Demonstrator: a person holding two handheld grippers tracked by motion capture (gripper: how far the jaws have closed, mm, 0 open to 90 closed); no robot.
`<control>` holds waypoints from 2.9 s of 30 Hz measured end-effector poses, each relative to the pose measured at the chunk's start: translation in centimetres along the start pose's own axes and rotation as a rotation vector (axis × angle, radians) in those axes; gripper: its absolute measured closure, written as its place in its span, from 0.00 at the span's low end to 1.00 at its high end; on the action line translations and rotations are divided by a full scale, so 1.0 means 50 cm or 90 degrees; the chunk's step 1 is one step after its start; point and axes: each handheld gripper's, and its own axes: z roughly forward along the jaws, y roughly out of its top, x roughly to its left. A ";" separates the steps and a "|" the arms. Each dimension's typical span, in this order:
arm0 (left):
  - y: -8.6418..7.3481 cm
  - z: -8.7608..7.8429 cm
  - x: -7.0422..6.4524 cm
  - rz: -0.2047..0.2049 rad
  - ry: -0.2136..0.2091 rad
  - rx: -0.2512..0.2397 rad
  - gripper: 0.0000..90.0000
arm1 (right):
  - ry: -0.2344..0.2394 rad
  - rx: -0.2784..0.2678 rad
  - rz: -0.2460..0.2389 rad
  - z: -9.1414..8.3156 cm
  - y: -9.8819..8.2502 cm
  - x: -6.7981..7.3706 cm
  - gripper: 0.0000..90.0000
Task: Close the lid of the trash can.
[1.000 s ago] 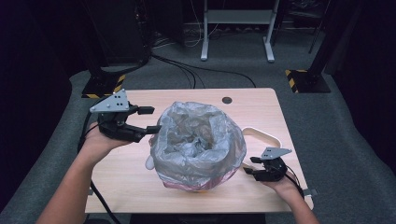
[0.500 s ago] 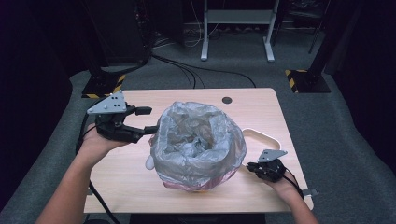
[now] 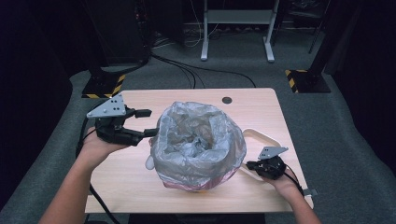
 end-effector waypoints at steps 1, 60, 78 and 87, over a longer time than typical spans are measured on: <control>0.000 0.000 0.000 0.000 -0.001 0.000 0.38 | -0.002 -0.002 -0.003 -0.003 0.005 -0.002 0.94; 0.017 -0.001 -0.013 0.014 -0.017 0.004 0.37 | -0.010 -0.093 -0.086 -0.252 0.415 -0.028 0.94; 0.029 -0.002 0.002 0.004 0.002 0.008 0.37 | 0.085 -0.111 -0.191 -0.306 0.489 0.094 0.94; 0.038 -0.015 0.000 0.003 0.016 0.006 0.37 | 0.153 -0.106 -0.262 -0.305 0.516 0.188 0.94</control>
